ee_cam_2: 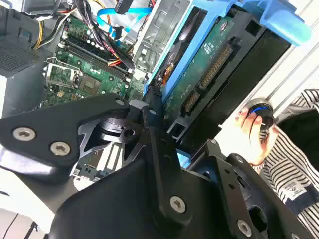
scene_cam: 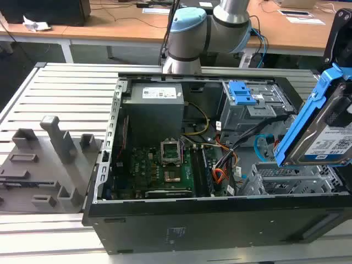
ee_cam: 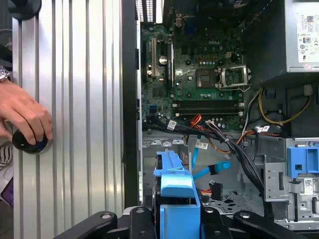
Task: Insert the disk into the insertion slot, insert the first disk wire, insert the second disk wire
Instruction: 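Insert the disk into the insertion slot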
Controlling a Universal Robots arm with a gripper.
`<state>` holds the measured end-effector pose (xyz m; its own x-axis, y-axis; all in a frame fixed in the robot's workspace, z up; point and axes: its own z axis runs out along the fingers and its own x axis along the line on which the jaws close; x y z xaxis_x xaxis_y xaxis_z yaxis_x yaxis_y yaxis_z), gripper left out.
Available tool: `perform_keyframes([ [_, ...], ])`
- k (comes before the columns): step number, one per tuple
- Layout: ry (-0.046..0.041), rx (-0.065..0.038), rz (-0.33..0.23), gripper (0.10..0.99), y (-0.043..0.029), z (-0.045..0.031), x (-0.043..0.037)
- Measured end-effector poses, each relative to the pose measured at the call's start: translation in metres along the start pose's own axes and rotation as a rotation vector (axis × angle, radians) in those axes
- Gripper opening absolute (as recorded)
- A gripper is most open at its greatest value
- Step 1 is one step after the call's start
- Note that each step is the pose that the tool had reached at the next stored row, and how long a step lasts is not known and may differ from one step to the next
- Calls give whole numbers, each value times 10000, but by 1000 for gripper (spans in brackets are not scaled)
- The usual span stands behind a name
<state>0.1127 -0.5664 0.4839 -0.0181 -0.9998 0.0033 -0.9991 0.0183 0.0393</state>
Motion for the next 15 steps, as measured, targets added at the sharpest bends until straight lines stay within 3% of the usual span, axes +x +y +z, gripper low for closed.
perform_keyframes([
  [4,0,0,0,361,-3,65,0],
  [15,1,0,0,361,-5,136,0],
])
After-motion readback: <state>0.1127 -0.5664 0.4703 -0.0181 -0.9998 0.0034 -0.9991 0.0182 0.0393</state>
